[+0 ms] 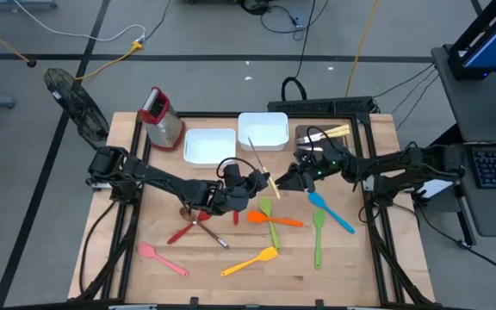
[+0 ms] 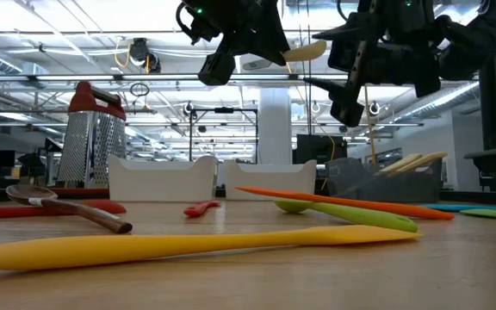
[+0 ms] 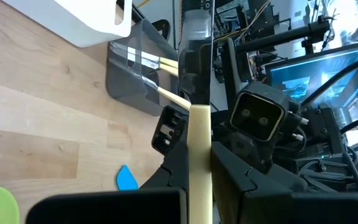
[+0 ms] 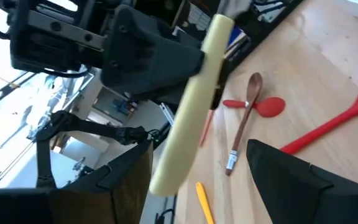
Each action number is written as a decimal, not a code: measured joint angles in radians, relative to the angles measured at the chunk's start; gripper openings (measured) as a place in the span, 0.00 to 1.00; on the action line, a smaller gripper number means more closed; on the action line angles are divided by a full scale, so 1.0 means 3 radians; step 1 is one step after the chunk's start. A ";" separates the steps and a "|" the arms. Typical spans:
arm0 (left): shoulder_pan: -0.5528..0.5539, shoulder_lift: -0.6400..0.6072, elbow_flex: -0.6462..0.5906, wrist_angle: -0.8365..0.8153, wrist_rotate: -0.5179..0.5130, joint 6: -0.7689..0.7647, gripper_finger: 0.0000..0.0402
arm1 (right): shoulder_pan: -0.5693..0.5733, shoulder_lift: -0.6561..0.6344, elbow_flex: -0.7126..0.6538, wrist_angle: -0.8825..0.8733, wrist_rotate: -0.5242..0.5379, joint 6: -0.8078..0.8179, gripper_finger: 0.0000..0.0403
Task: Pick & Place Kitchen Items
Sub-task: Put the yellow knife into the black bin
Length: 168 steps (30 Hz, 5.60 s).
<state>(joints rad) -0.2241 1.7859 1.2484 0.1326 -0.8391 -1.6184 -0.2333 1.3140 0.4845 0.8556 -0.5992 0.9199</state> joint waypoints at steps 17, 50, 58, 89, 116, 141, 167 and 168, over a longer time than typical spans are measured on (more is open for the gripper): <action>0.0000 0.0000 0.0000 0.0045 0.0001 0.0033 0.07 | 0.0129 0.0048 0.0106 0.0002 0.0078 -0.0078 0.64; 0.0065 0.0109 0.0000 0.0264 0.0050 0.0143 0.07 | 0.0127 0.0050 0.0105 -0.0001 0.0110 -0.0092 0.34; 0.0072 0.0109 0.0003 0.0264 0.0076 0.0272 0.07 | 0.0127 0.0051 0.0101 -0.0011 0.0101 -0.0130 0.22; 0.0057 0.0112 0.0004 0.0241 0.0091 0.0352 0.38 | 0.0098 0.0049 0.0103 0.0016 0.0062 -0.0081 0.18; 0.0008 0.0112 0.0003 -0.0034 -0.0009 0.0526 0.55 | -0.0086 0.0048 0.0106 -0.0004 -0.0092 0.0010 0.18; -0.0222 -0.0280 -0.0003 -0.1610 -0.0566 -0.0169 0.54 | -0.0625 -0.0127 0.0107 -0.0166 -0.0541 -0.0136 0.18; -0.0715 -0.1323 -0.1488 -0.1795 -0.0571 -0.0763 0.54 | -0.1209 -0.0860 0.0107 -0.0812 -0.0421 -0.0647 0.18; -0.0697 -0.1420 -0.1623 -0.1593 -0.0510 -0.0596 0.54 | -0.1224 -0.0870 0.0115 -0.0885 -0.0358 -0.0696 0.18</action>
<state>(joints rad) -0.4331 1.3600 0.7615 -0.3454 -0.9921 -1.7971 -0.6004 1.0530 0.5189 0.5900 -0.7066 0.7111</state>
